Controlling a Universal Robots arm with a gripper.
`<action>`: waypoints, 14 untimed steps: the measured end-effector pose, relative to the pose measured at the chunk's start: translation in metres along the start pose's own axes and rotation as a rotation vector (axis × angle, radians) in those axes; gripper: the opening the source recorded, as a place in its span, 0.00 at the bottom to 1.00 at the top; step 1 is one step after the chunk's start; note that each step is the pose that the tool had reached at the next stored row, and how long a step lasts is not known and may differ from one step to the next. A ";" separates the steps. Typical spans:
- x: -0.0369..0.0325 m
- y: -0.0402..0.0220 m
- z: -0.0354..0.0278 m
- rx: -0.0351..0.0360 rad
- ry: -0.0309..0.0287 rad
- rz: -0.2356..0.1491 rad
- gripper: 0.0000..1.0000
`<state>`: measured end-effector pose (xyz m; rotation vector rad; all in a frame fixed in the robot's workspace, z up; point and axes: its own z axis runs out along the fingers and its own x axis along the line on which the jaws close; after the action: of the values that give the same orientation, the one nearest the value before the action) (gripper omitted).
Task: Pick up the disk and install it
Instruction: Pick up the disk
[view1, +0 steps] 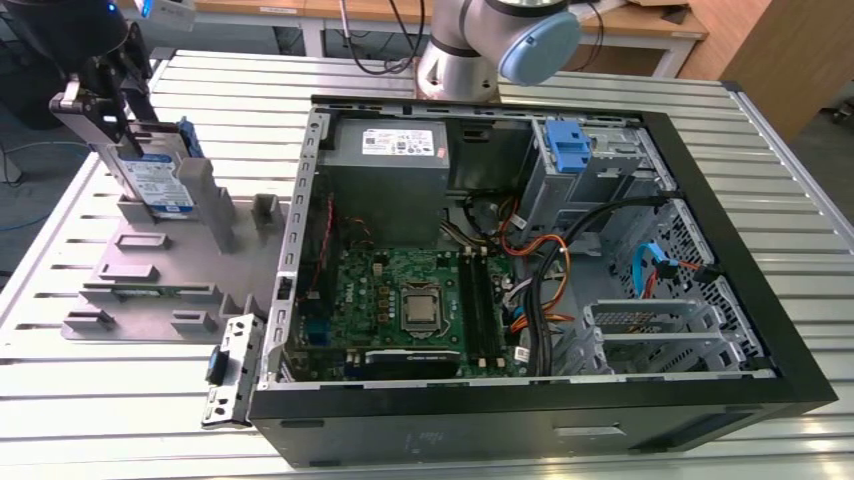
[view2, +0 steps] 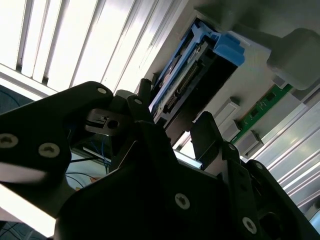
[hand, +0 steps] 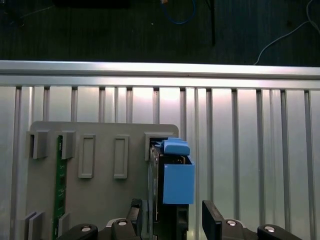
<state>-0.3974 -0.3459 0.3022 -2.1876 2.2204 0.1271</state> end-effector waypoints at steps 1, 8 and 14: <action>0.0000 0.0000 0.0000 0.0001 -0.0001 0.000 0.59; 0.0000 0.0000 -0.0002 0.0000 0.0000 0.000 0.58; 0.0007 0.0000 -0.0006 -0.0004 0.0002 0.000 0.45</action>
<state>-0.3974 -0.3467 0.3027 -2.1879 2.2207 0.1273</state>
